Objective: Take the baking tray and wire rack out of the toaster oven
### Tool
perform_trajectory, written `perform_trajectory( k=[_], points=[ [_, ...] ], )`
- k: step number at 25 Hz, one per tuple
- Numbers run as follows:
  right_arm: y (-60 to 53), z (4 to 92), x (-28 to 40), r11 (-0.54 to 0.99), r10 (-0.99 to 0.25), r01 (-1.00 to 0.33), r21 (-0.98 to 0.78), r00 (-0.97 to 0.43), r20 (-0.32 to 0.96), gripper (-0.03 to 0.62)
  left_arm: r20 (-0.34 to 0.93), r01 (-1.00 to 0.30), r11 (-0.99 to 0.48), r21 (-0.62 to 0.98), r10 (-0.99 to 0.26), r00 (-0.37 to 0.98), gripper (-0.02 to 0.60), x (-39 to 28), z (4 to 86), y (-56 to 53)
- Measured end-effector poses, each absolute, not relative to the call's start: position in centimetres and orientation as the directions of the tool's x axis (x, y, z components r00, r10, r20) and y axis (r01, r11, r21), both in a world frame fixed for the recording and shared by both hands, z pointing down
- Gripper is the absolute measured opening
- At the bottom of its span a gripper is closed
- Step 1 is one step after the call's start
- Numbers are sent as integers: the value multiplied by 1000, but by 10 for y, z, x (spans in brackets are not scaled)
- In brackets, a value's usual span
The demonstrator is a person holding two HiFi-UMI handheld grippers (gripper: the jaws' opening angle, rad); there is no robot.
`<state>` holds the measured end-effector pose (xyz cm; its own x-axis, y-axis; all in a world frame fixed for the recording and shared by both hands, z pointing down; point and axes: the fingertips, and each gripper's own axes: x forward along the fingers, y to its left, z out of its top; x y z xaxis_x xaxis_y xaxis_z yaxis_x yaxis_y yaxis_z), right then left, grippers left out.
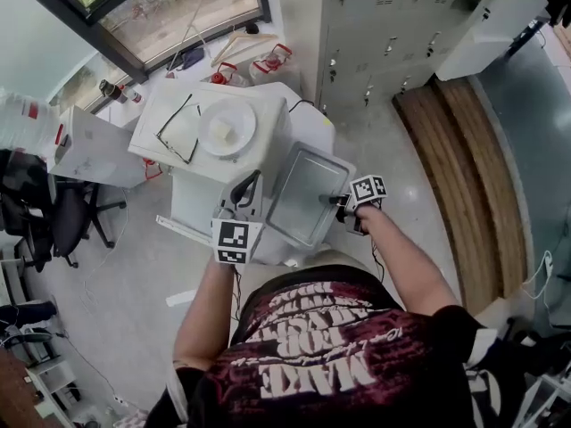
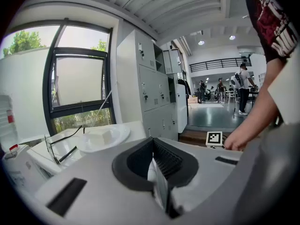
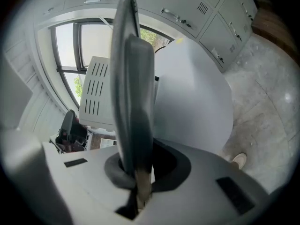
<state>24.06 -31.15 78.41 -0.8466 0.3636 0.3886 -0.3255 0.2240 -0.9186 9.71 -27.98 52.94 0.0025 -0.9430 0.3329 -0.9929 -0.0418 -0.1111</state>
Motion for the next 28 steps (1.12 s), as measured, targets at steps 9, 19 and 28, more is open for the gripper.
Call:
perform_trajectory(
  k=[9,19,28],
  points=[
    [-336,802,219,264,356,-418,-869,-796,491,32,352,-995,-12,-97,-936,-23,6,93,531,-282],
    [-332,812,225,499,338,-531,-685,-609,718,319,359,-996,-11,-84,-933,-20,6,89,533,-283],
    [-334,825,239,614,246,-606,-507,-463,851,374,378,-996,-54,-69,-926,24,6,90,536,-283]
  ],
)
